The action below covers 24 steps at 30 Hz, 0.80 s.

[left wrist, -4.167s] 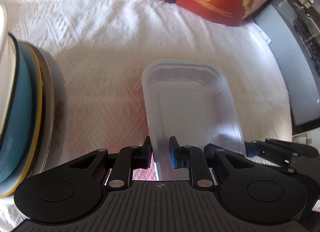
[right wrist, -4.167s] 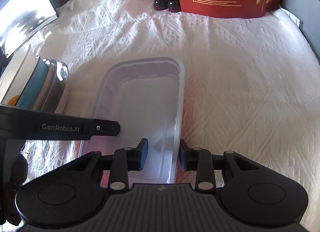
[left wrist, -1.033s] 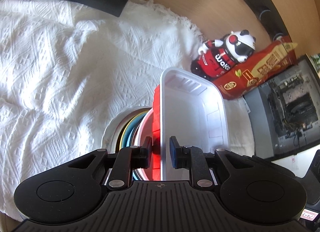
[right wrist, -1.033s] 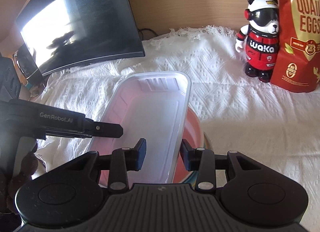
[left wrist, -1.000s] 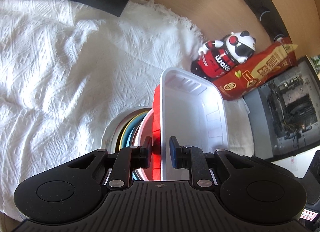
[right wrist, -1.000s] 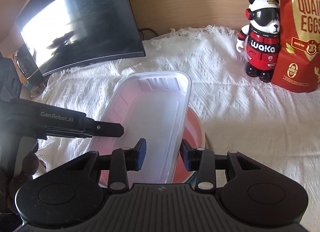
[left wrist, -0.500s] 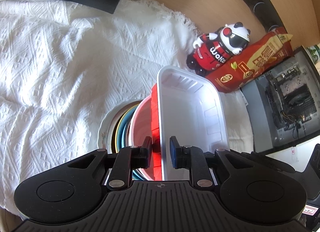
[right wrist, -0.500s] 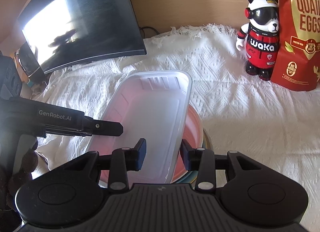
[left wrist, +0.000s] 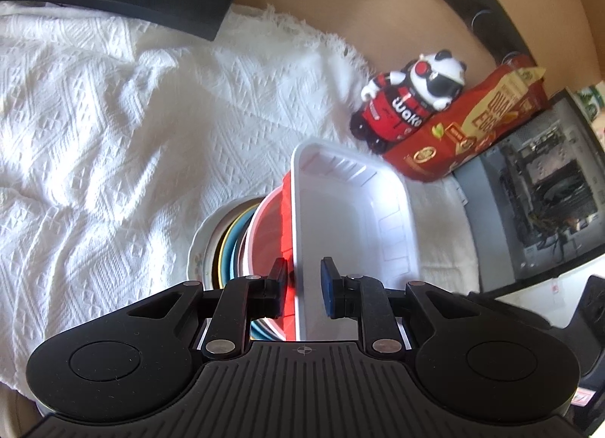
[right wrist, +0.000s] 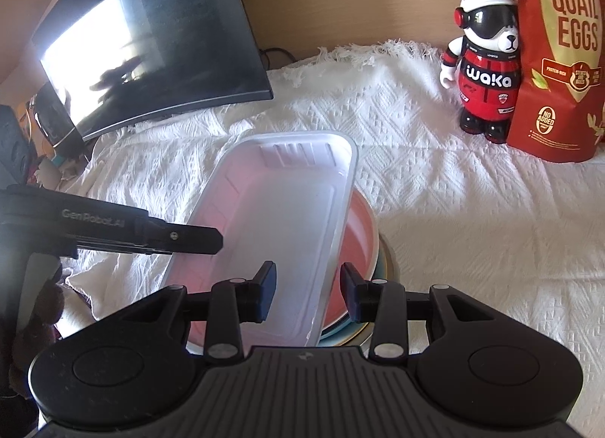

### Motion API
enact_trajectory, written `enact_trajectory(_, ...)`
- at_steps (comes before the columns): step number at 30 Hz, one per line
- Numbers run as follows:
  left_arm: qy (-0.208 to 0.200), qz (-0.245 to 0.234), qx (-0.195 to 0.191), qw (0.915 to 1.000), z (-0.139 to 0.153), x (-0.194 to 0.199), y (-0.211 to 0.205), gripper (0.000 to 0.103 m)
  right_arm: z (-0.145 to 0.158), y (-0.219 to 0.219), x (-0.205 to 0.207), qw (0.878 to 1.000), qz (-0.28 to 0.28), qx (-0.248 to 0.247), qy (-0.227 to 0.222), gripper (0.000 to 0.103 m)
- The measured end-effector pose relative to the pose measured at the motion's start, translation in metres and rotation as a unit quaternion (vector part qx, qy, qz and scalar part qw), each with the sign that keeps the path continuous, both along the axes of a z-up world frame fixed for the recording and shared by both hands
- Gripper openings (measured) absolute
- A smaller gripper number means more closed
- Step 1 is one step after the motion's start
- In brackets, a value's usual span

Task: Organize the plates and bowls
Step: 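Lower the tray onto the top bowl of the stack with both tools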

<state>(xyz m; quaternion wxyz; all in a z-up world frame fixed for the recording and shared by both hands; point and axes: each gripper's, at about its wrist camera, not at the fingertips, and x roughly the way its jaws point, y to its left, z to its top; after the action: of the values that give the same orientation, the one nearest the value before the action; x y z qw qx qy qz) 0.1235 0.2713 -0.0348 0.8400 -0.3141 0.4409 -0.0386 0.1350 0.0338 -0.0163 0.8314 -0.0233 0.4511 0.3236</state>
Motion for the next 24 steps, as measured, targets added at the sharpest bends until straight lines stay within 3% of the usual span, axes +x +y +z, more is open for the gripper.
enact_trajectory(12, -0.005, 0.003, -0.006, 1.0, -0.005, -0.001, 0.007, 0.021, 0.005, 0.004, -0.008, 1.0, 0.0, 0.003, -0.015, 0.038)
enact_trajectory(19, -0.027, -0.01, -0.024, 0.9993, 0.0, -0.001, 0.016, 0.021, 0.01, -0.005, -0.015, 0.998, -0.055, 0.004, -0.039, 0.038)
enact_trajectory(24, -0.06, -0.007, -0.004, 0.9982, 0.016, -0.013, 0.024, 0.021, 0.025, -0.01, -0.028, 0.992, -0.097, 0.011, -0.076, 0.038)
